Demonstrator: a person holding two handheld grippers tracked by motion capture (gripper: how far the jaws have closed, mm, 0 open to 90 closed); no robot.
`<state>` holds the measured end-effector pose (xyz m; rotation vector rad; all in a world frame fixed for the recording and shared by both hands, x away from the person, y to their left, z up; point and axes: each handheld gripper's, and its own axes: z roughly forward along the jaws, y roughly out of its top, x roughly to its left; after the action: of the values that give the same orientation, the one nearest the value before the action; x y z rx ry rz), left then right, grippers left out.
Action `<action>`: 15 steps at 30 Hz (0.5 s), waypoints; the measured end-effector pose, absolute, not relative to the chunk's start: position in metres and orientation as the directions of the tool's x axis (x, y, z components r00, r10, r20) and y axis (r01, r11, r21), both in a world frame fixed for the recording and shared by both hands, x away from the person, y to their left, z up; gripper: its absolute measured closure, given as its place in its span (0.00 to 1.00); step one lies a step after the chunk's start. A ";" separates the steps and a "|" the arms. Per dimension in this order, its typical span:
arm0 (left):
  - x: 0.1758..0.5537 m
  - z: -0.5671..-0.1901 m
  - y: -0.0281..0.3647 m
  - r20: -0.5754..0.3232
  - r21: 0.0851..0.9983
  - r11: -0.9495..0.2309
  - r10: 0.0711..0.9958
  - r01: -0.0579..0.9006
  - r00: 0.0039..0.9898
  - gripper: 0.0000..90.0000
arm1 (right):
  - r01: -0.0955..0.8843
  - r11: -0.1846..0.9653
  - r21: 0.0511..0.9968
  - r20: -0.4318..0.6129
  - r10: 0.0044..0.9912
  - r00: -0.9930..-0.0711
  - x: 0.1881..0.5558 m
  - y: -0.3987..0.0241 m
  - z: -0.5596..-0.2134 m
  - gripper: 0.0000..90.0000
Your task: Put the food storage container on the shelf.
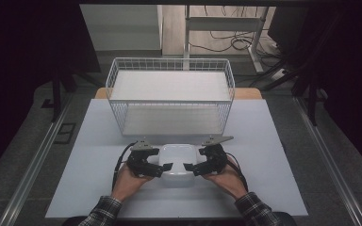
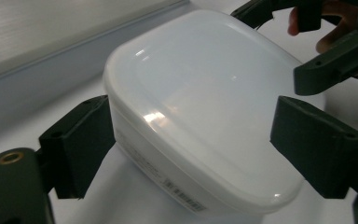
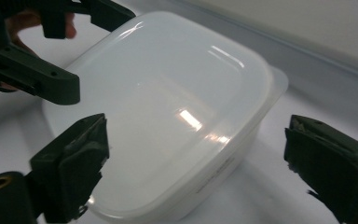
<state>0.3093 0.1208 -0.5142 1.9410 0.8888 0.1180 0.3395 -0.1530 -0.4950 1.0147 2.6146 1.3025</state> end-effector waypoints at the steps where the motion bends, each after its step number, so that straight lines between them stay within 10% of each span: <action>1: 0.306 -0.513 0.121 -0.297 0.788 -0.272 0.618 0.552 0.728 0.17 | 0.557 0.422 0.715 0.282 0.555 -0.783 0.337 -0.154 -0.494 0.20; 6: 0.298 -0.510 0.122 -0.321 0.764 -0.268 0.631 0.586 0.707 0.27 | 0.568 0.433 0.700 0.274 0.571 -0.774 0.329 -0.154 -0.491 0.27; 15: 0.285 -0.498 0.142 -0.360 0.765 -0.198 0.658 0.613 0.662 0.71 | 0.614 0.344 0.711 0.305 0.635 -0.710 0.314 -0.168 -0.477 0.73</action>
<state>0.2846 0.1422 -0.4983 1.8856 1.0010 0.0571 0.3138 -0.1677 -0.4769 1.1872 2.5546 1.3334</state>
